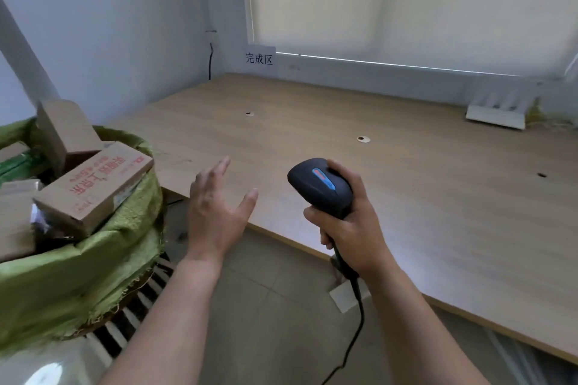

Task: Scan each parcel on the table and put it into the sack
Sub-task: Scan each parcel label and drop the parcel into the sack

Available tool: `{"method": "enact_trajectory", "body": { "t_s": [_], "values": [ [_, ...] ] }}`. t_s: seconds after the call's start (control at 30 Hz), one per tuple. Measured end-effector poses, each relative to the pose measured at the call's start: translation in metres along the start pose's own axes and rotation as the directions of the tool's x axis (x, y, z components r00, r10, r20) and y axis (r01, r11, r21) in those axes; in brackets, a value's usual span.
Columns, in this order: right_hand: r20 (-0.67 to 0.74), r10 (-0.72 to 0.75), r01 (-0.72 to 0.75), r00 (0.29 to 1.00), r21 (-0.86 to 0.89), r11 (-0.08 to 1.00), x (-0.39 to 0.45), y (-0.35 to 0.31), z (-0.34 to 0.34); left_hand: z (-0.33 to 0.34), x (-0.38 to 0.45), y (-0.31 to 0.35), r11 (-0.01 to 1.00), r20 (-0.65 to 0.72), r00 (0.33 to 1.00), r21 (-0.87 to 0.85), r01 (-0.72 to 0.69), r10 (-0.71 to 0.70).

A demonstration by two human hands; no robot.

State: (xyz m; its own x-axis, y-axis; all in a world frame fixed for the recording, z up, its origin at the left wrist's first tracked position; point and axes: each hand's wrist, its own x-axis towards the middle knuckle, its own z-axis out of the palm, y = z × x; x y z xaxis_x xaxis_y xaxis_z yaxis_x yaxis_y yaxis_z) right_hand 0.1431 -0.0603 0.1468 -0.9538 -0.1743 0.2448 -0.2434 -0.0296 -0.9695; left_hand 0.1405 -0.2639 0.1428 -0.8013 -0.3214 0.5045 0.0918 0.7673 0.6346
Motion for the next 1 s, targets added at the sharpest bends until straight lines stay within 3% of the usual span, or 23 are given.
{"method": "enact_trajectory", "body": {
  "t_s": [0.43,0.77,1.0],
  "values": [
    [-0.291,-0.008,-0.015,0.957,-0.077,0.997,-0.067,-0.011,-0.169,0.125,-0.05,0.136,0.961,0.153,0.957,-0.167,-0.219,0.245],
    [-0.487,-0.047,-0.021,0.872,-0.134,0.991,-0.1,-0.012,-0.248,0.197,-0.068,0.206,0.879,0.192,0.882,-0.313,-0.36,0.43],
    [-0.567,-0.07,-0.032,0.821,-0.168,0.985,-0.095,-0.001,-0.305,0.26,-0.067,0.239,0.846,0.231,0.846,-0.377,-0.378,0.481]
  ]
}}
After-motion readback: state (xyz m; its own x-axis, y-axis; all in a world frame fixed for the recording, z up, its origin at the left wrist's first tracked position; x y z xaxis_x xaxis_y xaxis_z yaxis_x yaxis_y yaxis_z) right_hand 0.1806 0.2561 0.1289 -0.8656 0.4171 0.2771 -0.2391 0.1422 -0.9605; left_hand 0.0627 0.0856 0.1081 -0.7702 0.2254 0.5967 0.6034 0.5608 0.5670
